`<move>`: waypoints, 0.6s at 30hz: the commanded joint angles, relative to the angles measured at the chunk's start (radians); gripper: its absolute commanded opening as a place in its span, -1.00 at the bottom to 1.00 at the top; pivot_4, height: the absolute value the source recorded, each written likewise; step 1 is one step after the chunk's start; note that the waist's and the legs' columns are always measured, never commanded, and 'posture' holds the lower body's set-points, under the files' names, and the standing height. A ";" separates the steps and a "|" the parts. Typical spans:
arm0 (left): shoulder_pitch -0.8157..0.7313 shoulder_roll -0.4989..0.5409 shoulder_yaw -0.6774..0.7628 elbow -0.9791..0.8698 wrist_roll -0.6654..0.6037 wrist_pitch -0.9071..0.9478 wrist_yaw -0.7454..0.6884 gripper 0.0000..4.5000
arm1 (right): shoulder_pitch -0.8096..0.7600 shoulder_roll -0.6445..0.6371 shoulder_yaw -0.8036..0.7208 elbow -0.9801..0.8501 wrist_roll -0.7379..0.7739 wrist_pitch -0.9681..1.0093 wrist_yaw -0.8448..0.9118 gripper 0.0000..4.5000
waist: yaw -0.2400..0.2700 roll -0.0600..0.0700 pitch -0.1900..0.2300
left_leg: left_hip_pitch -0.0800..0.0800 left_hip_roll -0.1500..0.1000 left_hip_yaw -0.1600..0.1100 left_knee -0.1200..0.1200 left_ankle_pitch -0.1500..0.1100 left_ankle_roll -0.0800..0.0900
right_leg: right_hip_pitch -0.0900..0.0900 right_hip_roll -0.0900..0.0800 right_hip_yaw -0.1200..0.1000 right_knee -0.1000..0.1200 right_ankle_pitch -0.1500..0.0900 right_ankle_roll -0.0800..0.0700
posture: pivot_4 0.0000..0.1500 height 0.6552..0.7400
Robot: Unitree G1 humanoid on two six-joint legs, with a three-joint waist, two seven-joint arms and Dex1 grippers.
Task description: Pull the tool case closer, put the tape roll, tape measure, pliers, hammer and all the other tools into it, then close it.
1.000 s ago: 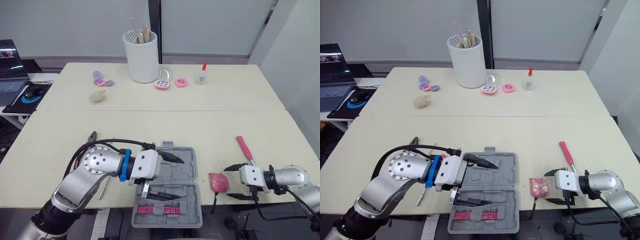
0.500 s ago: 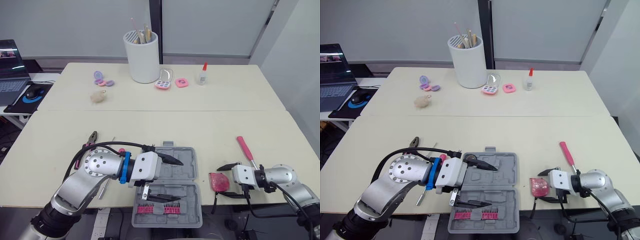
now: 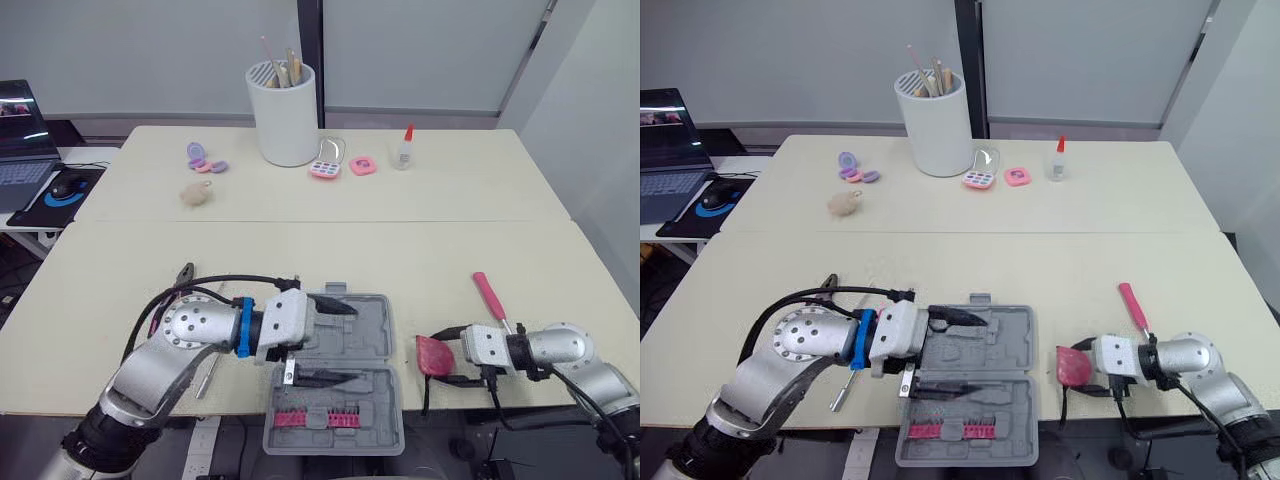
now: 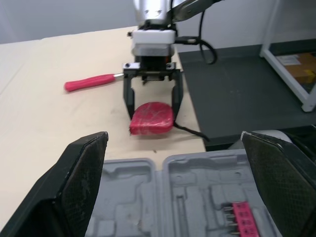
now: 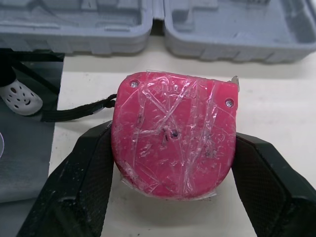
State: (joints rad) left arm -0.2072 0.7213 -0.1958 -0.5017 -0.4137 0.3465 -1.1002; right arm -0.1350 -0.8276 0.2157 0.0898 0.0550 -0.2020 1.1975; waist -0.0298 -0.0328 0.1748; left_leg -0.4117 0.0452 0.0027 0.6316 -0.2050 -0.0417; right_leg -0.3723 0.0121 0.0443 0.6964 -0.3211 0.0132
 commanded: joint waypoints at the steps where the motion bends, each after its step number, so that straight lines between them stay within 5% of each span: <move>1: 0.024 0.017 0.099 -0.022 -0.078 0.059 0.033 1.00 | -0.074 -0.038 -0.017 -0.182 -0.033 0.198 -0.020 0.40 | -0.002 0.000 0.000 | 0.000 0.000 0.000 0.000 0.000 0.000 | 0.000 0.000 0.000 0.000 0.000 0.000 | 1.00 1.00; 9: 0.098 0.088 0.213 -0.083 -0.214 0.183 0.026 1.00 | -0.307 0.030 0.145 -0.391 -0.161 0.636 -0.019 0.40 | 0.001 0.000 0.001 | 0.000 0.001 -0.001 0.000 0.000 0.000 | -0.001 -0.001 -0.001 0.000 0.000 0.000 | 1.00 1.00; 18: 0.093 0.108 0.217 -0.029 -0.184 0.158 0.022 1.00 | -0.434 0.150 0.327 -0.337 -0.301 0.722 -0.057 0.40 | 0.001 0.000 0.001 | -0.001 0.000 0.000 0.000 0.000 0.000 | -0.002 -0.001 -0.001 0.000 0.000 0.000 | 1.00 1.00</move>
State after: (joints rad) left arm -0.1111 0.8211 0.0014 -0.5272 -0.6033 0.5221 -1.0750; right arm -0.5493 -0.6879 0.5292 -0.2417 -0.2275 0.5103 1.1502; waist -0.0286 -0.0327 0.1753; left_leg -0.4130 0.0454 0.0021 0.6316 -0.2050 -0.0418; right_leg -0.3742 0.0109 0.0435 0.6966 -0.3213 0.0127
